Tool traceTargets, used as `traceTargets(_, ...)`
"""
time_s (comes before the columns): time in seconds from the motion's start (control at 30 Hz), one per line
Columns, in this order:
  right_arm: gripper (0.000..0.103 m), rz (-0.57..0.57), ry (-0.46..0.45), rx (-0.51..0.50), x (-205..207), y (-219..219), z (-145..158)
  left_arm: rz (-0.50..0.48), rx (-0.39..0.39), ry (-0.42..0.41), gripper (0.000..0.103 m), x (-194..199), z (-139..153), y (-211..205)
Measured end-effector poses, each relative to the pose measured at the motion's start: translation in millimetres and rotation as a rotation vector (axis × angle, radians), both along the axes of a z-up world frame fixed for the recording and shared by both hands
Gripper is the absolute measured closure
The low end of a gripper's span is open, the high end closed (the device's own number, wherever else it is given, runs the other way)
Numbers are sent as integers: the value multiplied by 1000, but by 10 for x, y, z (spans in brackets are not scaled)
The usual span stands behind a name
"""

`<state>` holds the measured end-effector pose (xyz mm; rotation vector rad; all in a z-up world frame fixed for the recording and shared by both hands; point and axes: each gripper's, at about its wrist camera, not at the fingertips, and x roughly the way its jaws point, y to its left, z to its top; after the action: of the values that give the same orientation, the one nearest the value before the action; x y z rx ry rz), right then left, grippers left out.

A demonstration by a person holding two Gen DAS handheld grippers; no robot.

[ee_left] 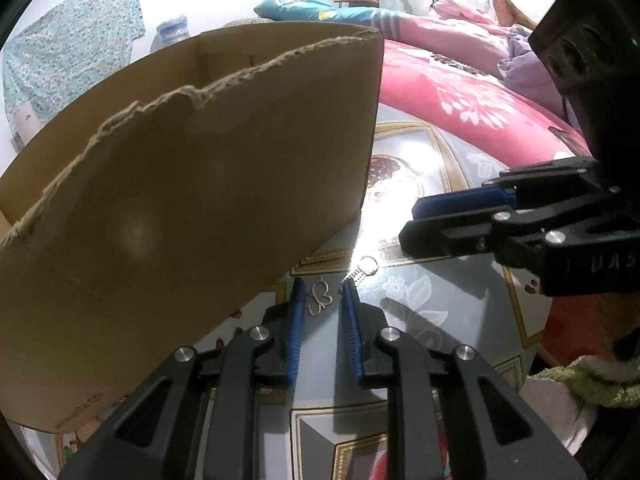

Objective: Organize jewelry
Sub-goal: 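Move both open grippers back to the remaining charms on the table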

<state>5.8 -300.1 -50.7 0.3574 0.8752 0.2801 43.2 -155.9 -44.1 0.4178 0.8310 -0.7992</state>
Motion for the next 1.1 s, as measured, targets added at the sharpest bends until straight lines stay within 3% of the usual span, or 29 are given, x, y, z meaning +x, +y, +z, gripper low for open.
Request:
traceTargets(0.3, 77, 5, -5, -1, 5, 4, 15, 3, -29, 33, 89, 1, 19, 136)
traceTargets(0.63, 77, 17, -6, -1, -1, 43, 34, 19, 2, 44, 88, -134, 37, 278)
traceTargets(1.1, 77, 17, -2, 5, 3, 65, 28, -13, 18, 10, 82, -31, 15, 45)
